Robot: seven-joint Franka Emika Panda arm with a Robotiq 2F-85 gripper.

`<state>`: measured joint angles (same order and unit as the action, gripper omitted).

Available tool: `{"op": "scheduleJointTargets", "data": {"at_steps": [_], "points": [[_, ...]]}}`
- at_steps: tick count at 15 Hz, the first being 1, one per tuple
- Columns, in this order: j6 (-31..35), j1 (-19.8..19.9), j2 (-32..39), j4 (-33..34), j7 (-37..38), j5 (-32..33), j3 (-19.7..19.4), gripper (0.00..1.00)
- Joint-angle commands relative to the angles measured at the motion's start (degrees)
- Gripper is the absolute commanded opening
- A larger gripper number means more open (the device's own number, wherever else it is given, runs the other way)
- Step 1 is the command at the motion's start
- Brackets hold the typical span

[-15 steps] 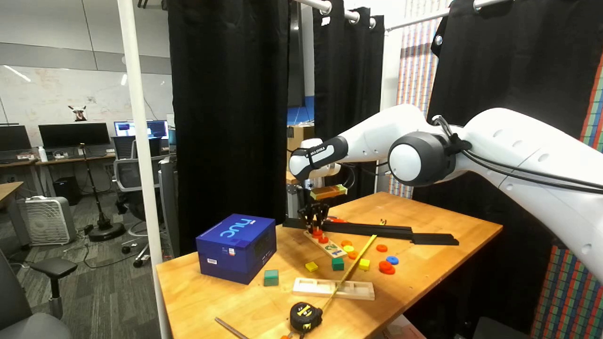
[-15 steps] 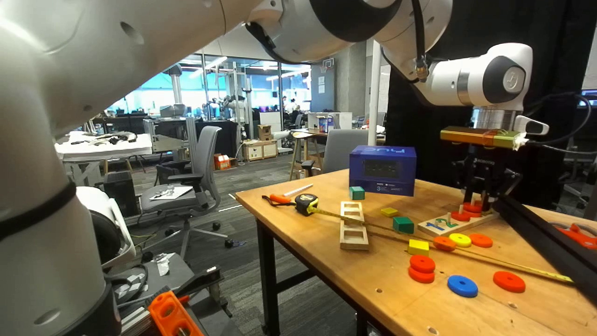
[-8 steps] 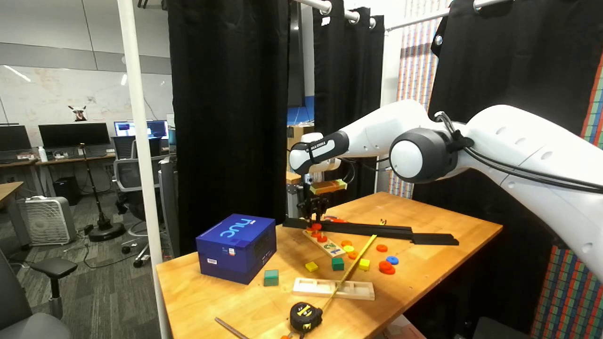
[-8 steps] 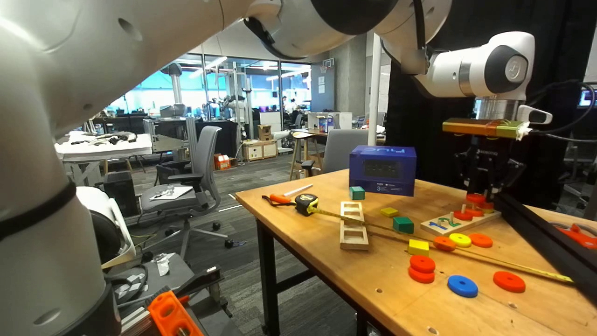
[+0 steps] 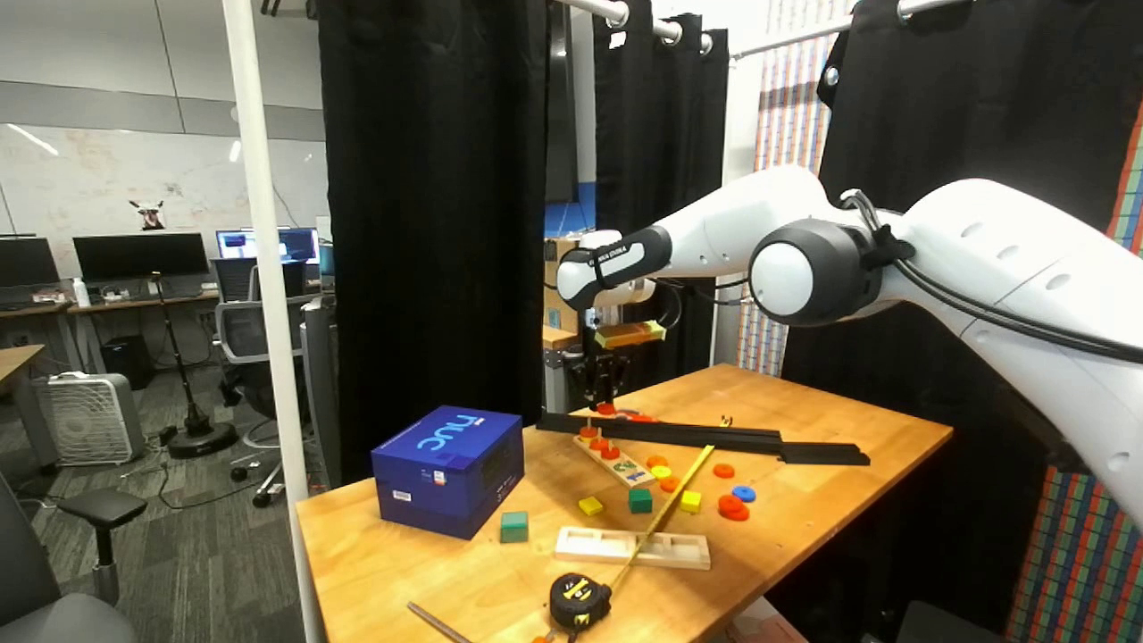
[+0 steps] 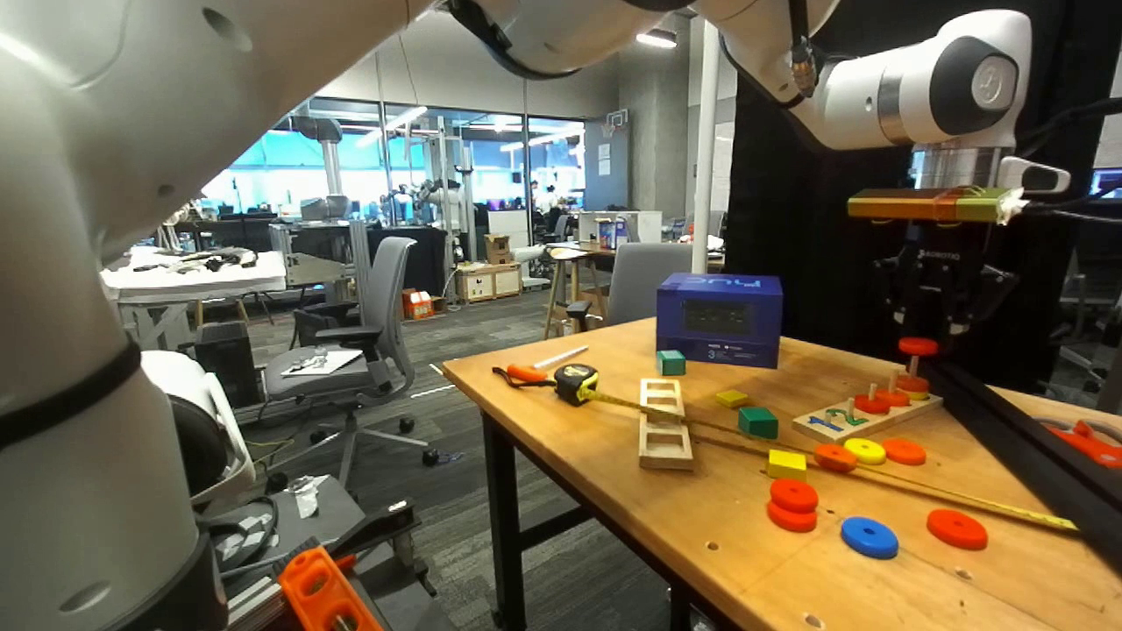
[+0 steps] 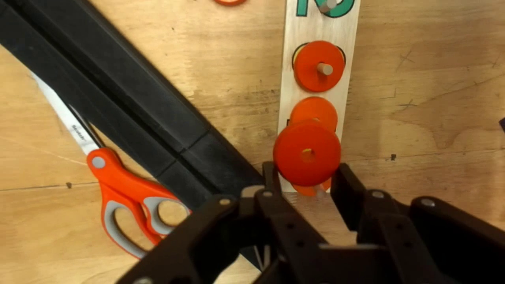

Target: Pick two orange rings on the object and put them on the table

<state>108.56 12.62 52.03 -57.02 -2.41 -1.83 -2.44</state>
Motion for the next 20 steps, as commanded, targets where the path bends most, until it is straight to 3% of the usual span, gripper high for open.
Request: {"op": "scheduleJointTargets", "data": {"at_steps": [1,10,20], "points": [[3.50,1.25,-5.51,-8.33,0.33,-0.81,-0.17,0.18],[12.74,4.70,-10.01,-23.43,-1.23,-2.67,-1.07,0.18],[15.75,6.00,-9.91,-28.29,-2.05,-3.85,-1.59,0.18]]}}
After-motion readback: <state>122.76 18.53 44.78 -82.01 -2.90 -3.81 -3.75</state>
